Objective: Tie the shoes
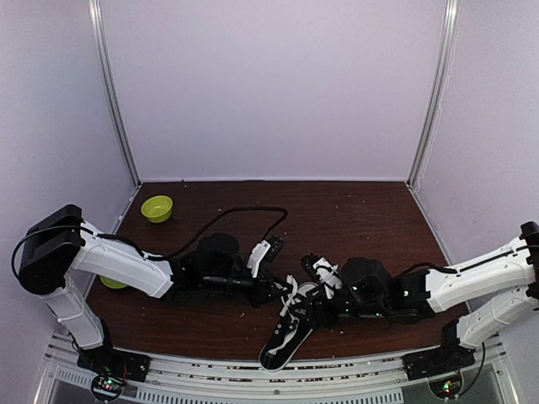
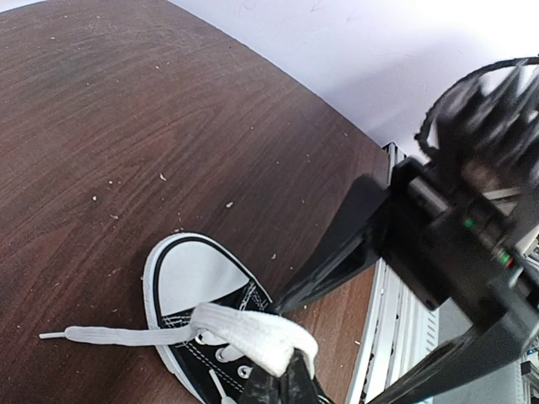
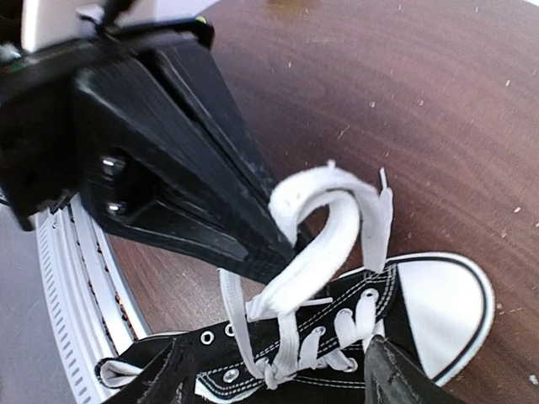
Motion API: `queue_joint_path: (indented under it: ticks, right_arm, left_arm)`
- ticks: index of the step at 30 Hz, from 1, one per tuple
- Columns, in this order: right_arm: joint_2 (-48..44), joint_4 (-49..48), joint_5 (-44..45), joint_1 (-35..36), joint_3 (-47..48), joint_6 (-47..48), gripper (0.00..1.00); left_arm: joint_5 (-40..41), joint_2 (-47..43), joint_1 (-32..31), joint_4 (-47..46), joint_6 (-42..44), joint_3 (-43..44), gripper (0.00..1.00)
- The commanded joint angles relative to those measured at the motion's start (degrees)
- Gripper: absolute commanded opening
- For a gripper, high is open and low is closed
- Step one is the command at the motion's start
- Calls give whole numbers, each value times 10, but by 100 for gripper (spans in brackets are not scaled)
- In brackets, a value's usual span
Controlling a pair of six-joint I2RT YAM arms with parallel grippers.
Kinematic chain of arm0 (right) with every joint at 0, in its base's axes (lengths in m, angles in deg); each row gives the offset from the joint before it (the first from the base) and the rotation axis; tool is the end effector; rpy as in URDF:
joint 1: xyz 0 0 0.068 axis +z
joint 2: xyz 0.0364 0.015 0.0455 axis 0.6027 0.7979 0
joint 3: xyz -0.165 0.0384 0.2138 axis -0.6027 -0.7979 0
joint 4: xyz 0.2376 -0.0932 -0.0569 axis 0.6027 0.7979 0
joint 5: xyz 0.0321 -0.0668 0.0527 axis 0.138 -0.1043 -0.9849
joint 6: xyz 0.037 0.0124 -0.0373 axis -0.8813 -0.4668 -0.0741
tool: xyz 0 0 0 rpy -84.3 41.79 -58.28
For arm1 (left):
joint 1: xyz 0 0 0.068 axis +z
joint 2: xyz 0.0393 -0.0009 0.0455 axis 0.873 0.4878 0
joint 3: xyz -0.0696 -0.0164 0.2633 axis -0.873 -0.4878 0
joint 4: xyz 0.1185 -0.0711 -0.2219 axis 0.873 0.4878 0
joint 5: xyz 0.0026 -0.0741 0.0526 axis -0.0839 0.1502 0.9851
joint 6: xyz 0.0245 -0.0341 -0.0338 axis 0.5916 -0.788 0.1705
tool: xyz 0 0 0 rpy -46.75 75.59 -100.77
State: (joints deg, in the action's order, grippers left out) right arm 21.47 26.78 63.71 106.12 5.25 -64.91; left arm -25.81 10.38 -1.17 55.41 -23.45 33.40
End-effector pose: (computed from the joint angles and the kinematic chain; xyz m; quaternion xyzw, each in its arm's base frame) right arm 0.0946 0.2488 0.1860 -0.3271 0.8158 0.3562 0.3172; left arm 0.1522 -0.3096 0.1774 0.2924 0.7721 -0.4928 0.2749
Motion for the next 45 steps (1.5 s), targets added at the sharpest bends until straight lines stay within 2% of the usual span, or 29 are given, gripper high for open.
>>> queue_joint_path:
  ticks: [1,6,8,10,12,13,14,15,17,20,26,33,36,40,41,42,44,45]
  right_arm:
    - [52,-10,3,-2,40,-22,69]
    - [94,-15,24,-2,74,-15,69]
    - [110,-7,34,-3,92,-16,64]
    - [125,8,51,-5,108,-24,45]
    - [130,9,60,-7,109,-37,15]
    - [129,5,60,-10,103,-42,3]
    - [125,-3,58,-11,98,-46,0]
    - [121,-11,56,-13,89,-50,0]
    - [111,-26,49,-16,76,-58,0]
    - [103,-42,37,-20,63,-66,0]
    - [94,-57,25,-27,56,-80,0]
    - [94,-66,13,-32,54,-83,0]
    - [94,-71,11,-33,52,-83,0]
    - [93,-74,8,-33,50,-82,0]
    - [93,-75,8,-33,50,-83,0]
    - [93,-75,7,-33,49,-83,0]
    - [90,-76,6,-34,47,-80,0]
    - [86,-74,7,-34,45,-79,0]
  left_arm:
    - [2,-5,-3,-18,-2,13,0]
    - [0,-4,-3,-17,-2,13,0]
    - [-1,-3,-3,-17,-2,13,0]
    - [-3,-1,-3,-18,-2,14,0]
    - [-3,-3,-3,-18,-3,12,0]
    - [-4,-4,-3,-18,-3,10,8]
    - [-6,-6,-2,-20,-3,5,20]
    - [-11,-8,-2,-27,-2,-3,30]
    - [-20,-10,-2,-52,0,-24,44]
    - [-35,-6,-2,-80,6,-52,47]
    - [-54,9,-2,-66,32,-59,35]
    - [-41,30,-2,12,56,-20,35]
    - [-32,49,-3,49,56,5,32]
    - [-37,59,-3,61,61,20,30]
    - [-38,60,-3,62,62,22,28]
    - [-39,62,-4,64,63,26,21]
    - [-38,67,-4,71,62,32,0]
    - [-29,66,-4,77,58,32,0]
